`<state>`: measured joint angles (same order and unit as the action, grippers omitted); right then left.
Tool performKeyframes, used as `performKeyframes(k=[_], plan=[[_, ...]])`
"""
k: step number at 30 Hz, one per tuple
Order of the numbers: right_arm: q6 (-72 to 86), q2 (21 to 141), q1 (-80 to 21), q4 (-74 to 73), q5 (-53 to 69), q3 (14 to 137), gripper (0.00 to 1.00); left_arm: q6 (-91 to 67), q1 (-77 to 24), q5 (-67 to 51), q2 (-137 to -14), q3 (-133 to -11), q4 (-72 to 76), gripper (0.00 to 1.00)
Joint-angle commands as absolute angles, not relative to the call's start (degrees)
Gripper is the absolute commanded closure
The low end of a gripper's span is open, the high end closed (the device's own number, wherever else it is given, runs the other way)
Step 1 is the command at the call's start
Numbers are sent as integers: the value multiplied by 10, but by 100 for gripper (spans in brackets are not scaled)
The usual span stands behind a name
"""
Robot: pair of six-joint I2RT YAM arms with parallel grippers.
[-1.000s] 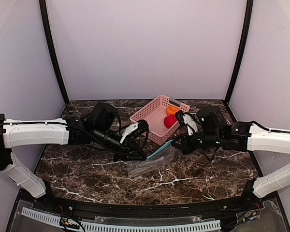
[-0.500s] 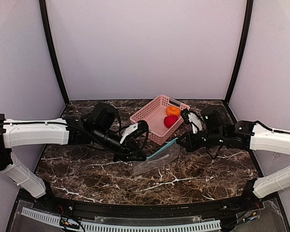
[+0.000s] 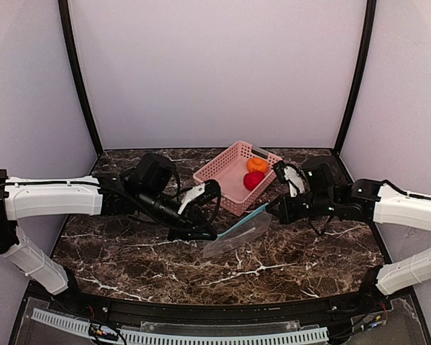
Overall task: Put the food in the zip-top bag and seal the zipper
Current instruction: Unzip the zipper of the food storage bag.
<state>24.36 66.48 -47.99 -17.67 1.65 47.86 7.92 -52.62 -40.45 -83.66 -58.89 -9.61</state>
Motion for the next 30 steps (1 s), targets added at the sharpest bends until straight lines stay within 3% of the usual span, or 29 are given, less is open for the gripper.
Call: performKeyframes(k=[1, 17, 19, 22, 24, 30], plan=[[252, 650, -461, -189, -31, 471, 100, 88, -528, -429, -827, -596, -141, 99], [241, 630, -452, -182, -15, 461, 100, 88, -528, -426, -825, -598, -144, 99], [215, 613, -452, -145, 39, 448, 100, 84, -528, -424, -825, -601, -144, 87], [174, 579, -453, -90, 91, 423, 100, 66, -525, -432, -820, -604, -131, 42], [149, 558, -454, -70, 106, 413, 100, 61, -521, -431, -808, -608, -132, 26], [92, 540, -454, -55, 161, 417, 100, 20, -511, -345, -726, -607, -118, 7]])
